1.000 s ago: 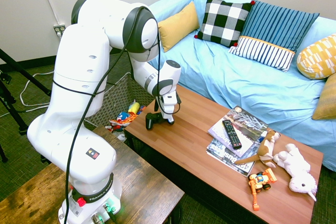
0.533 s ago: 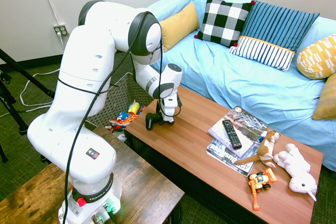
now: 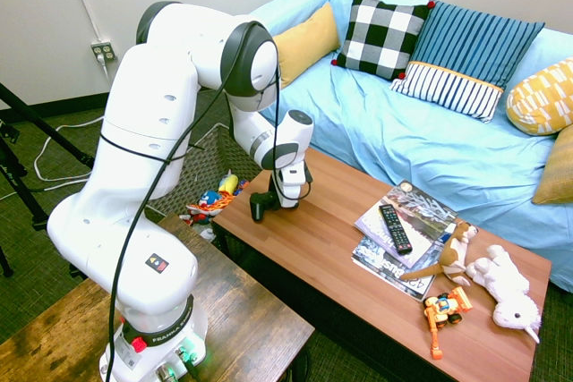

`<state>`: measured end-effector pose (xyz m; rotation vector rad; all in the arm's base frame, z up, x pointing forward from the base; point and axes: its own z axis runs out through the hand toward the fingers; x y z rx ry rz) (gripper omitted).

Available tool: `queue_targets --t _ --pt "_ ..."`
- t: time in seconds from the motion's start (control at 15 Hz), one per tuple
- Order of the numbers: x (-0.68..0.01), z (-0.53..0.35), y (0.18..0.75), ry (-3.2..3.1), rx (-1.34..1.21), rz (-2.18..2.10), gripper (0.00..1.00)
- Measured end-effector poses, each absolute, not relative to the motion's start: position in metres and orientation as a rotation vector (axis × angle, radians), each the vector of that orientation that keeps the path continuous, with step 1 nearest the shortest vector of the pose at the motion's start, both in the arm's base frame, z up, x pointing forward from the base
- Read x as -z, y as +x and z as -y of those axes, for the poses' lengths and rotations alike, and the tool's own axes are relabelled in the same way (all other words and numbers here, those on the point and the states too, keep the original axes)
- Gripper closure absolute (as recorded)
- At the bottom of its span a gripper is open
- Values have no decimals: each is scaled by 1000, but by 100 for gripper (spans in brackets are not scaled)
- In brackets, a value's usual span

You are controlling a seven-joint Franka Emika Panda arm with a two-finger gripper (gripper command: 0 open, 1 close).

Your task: Put the gamepad in the basket

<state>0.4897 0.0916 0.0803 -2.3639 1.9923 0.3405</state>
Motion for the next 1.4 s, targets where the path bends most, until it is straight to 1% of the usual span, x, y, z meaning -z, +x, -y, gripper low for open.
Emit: queue_targets --t 0.27,0.47,0.73,1.0,1.13,1.4 --pt "-85 -92 494 -2399 -304 -1922 100" --pt "-116 -108 497 -2460 -228 -1817 100" --pt "-182 -177 486 -2600 -82 -1655 100" --pt "-219 -281 484 -2753 46 -1507 100" --pt "-212 -337 488 -2824 94 -1439 100" --pt "-142 -421 491 -2929 99 -1324 100"
